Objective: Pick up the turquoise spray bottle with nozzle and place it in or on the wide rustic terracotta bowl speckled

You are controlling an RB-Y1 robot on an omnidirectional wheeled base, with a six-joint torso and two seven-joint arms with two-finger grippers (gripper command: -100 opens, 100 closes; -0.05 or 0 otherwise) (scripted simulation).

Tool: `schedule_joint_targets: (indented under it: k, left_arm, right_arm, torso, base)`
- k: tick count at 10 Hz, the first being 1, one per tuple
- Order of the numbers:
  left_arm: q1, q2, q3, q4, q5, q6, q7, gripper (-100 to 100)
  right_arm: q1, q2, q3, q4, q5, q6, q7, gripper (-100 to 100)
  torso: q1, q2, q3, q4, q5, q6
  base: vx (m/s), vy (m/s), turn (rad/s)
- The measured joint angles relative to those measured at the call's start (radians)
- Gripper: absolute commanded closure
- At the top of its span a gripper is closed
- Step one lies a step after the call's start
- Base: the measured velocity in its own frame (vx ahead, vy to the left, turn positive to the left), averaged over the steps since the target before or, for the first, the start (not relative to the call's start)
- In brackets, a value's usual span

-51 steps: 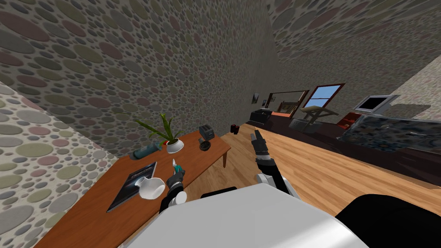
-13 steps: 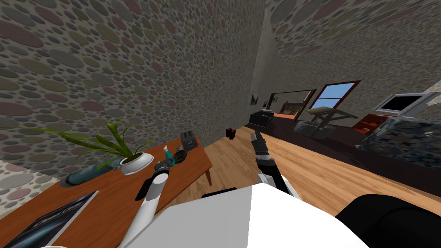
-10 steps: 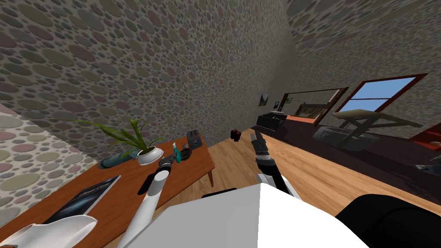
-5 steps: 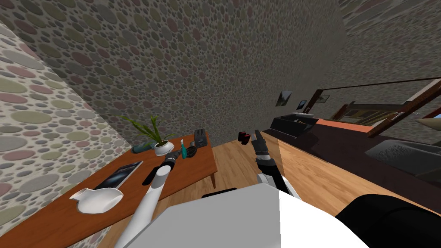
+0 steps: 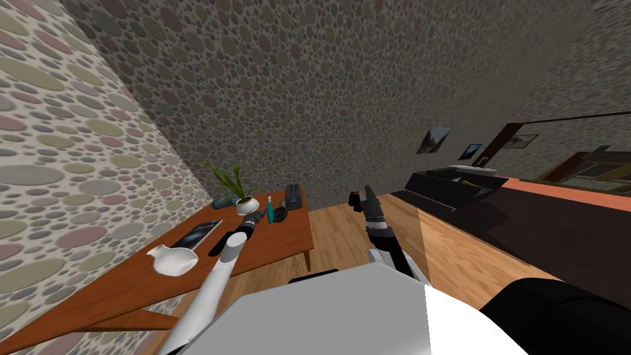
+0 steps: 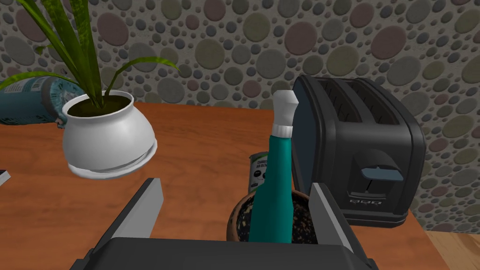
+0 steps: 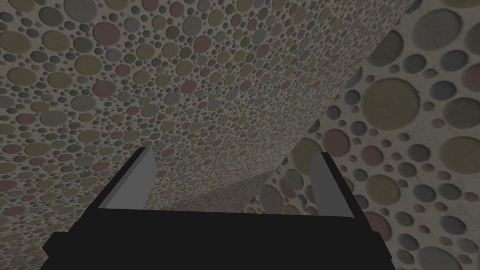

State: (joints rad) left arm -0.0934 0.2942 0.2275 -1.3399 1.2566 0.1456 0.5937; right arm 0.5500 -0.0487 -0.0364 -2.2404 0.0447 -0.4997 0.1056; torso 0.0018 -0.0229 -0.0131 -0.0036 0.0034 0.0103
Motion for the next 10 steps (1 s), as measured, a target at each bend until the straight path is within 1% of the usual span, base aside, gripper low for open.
schedule_joint_targets:
  k: [1, 2, 3, 4, 5, 10]
  left_arm:
    - [-0.005, 0.005, -0.017, -0.002, 0.010, 0.013, -0.005, -100]
    - [-0.007, 0.009, -0.024, -0.022, 0.006, 0.039, -0.001, -100]
    - [-0.009, 0.019, -0.037, -0.026, 0.020, 0.052, -0.003, -100]
    - [-0.021, 0.035, -0.058, -0.026, 0.040, 0.067, -0.010, -100]
    - [-0.023, 0.036, -0.060, -0.026, 0.042, 0.071, -0.012, 0]
    - [-0.023, 0.036, -0.060, -0.026, 0.042, 0.071, -0.012, 0]
  right_arm:
    - [0.000, 0.000, 0.000, 0.000, 0.000, 0.000, 0.000, 0]
    - [0.000, 0.000, 0.000, 0.000, 0.000, 0.000, 0.000, 0]
    - [0.000, 0.000, 0.000, 0.000, 0.000, 0.000, 0.000, 0]
    - [0.000, 0.000, 0.000, 0.000, 0.000, 0.000, 0.000, 0]
    - [0.000, 0.000, 0.000, 0.000, 0.000, 0.000, 0.000, 0]
    - [-0.001, 0.000, 0.000, 0.000, 0.000, 0.000, 0.000, 0]
  torso:
    - [0.000, 0.000, 0.000, 0.000, 0.000, 0.000]
    - [-0.001, 0.001, 0.000, 0.000, 0.000, 0.000]
    - [0.001, 0.002, 0.001, 0.000, 0.000, 0.001]
    - [0.002, 0.002, 0.001, 0.000, 0.000, 0.000]
    - [0.004, 0.003, 0.001, 0.000, 0.001, 0.001]
    - [0.007, 0.005, 0.003, 0.001, 0.002, 0.001]
  base:
    - [0.063, -0.107, 0.409]
    - [0.042, -0.084, 0.219]
    - [0.050, -0.067, 0.275]
    - [0.027, -0.039, 0.068]
    - [0.005, -0.008, -0.011]
    - [0.000, 0.000, 0.000]
